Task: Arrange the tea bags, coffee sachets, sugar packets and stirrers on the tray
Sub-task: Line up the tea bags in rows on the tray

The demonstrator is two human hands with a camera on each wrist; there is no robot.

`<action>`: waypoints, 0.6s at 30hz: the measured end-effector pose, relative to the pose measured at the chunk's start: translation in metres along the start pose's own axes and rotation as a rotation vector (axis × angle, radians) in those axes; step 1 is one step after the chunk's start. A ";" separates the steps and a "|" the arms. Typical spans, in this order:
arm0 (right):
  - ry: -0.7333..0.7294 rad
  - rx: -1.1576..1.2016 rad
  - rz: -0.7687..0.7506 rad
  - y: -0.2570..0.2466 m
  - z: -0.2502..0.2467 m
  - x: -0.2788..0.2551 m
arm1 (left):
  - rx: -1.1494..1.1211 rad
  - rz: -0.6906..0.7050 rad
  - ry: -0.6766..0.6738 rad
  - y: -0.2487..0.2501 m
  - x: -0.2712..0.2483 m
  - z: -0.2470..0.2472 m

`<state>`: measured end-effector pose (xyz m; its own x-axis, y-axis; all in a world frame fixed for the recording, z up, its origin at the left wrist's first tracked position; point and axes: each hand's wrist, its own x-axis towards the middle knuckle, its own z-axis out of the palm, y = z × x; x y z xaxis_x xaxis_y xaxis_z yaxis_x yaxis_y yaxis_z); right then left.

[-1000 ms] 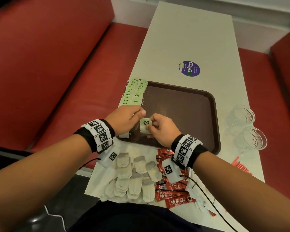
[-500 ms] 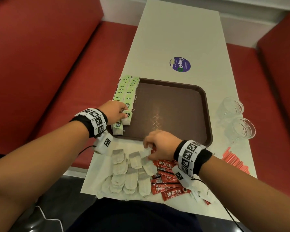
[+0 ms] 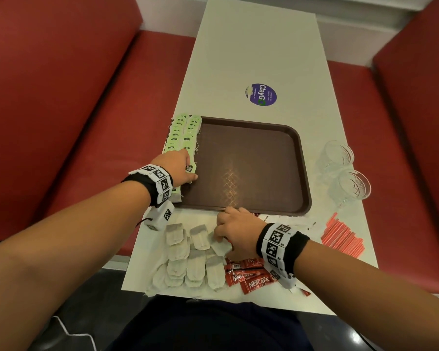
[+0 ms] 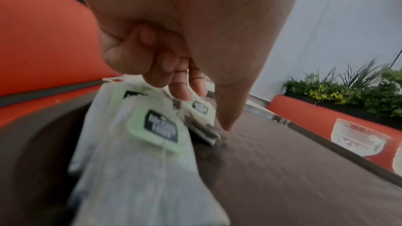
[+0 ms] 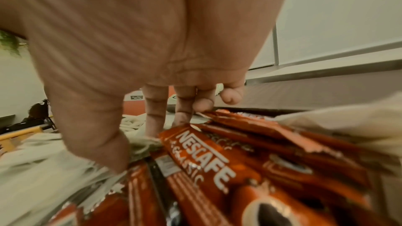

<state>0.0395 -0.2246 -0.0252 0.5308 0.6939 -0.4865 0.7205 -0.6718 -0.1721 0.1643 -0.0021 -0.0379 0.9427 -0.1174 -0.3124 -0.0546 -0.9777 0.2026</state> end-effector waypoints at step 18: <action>0.212 0.345 0.081 0.009 -0.018 0.005 | 0.051 0.013 0.009 -0.008 0.010 -0.005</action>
<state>0.0566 -0.2228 -0.0142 0.6858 0.6490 -0.3295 0.4997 -0.7490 -0.4351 0.1755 0.0051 -0.0378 0.9446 -0.1285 -0.3019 -0.0832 -0.9838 0.1585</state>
